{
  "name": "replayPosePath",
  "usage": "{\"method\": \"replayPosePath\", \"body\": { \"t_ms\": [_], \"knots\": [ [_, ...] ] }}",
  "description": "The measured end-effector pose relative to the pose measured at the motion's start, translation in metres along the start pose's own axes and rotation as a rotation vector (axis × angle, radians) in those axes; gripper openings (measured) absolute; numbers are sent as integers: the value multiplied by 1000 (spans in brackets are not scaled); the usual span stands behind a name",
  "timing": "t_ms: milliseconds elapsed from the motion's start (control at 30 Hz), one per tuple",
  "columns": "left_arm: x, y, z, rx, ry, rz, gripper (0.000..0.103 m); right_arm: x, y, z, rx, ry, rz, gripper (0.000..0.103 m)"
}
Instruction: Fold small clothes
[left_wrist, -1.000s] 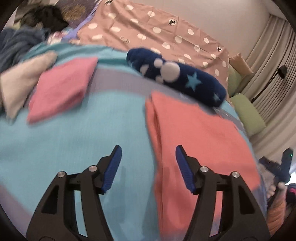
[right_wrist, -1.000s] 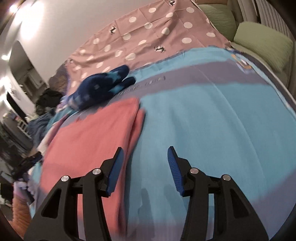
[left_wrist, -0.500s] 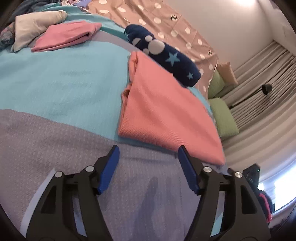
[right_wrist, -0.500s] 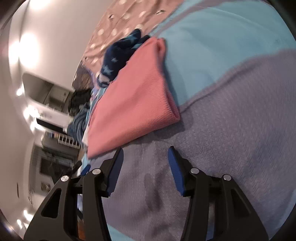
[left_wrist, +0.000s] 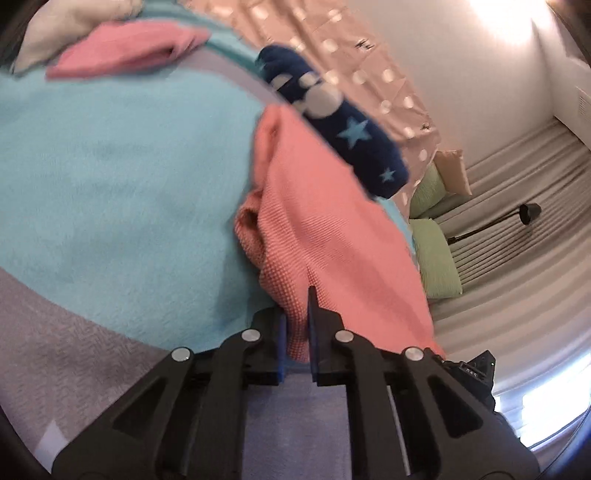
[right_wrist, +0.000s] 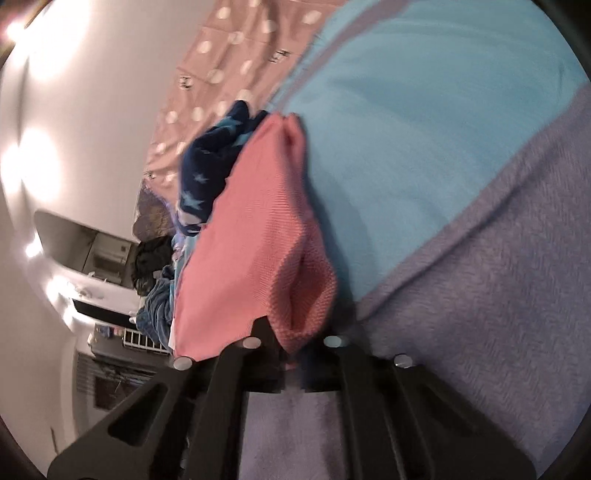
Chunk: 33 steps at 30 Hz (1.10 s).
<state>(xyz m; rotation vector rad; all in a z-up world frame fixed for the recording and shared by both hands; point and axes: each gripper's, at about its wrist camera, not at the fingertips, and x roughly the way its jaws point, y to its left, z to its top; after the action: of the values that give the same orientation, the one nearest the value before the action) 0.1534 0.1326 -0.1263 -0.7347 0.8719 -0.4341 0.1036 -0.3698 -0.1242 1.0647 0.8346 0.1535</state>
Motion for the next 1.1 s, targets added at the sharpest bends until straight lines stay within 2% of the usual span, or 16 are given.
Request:
{"method": "replayPosePath", "body": {
  "t_ms": [100,200,300,367,433,467,533,600,667,733,767,833,900,967,1100],
  "knots": [
    [-21,-22,3,49,-27,-36,8,-25,15,0,-61,-54,45,4],
    [-47,-54,-4,156,-18,-10,8,-60,34,-6,-140,-74,73,4],
    [-76,-76,-31,253,33,39,9,-92,35,-27,-231,-34,21,3],
    [-90,-77,-54,278,85,78,10,-103,23,-48,-274,20,-42,4],
    [-100,-68,-79,278,138,177,11,-108,3,-67,-273,64,-96,5],
    [-108,-62,-87,276,129,268,11,-113,-11,-75,-250,81,-111,7],
    [-126,-57,-87,275,69,397,12,-125,-36,-80,-199,72,-99,14],
    [-141,-70,-73,287,-9,433,12,-137,-47,-75,-196,32,-90,15],
    [-140,-96,-64,342,-35,395,13,-145,-46,-66,-236,3,-75,15],
    [-115,-141,-60,467,-12,314,16,-148,-36,-57,-325,-11,-42,15],
    [-95,-161,-62,520,28,267,20,-147,-31,-55,-361,-16,-43,15],
    [-55,-191,-70,588,118,198,20,-139,-21,-47,-455,-11,-63,16],
    [-5,-218,-82,648,226,146,21,-130,-20,-35,-493,7,-74,16],
    [34,-242,-97,680,307,119,21,-118,-20,-19,-501,39,-65,16],
    [99,-278,-144,727,473,-1,21,-96,-11,25,-504,85,-21,16]
  ]
}}
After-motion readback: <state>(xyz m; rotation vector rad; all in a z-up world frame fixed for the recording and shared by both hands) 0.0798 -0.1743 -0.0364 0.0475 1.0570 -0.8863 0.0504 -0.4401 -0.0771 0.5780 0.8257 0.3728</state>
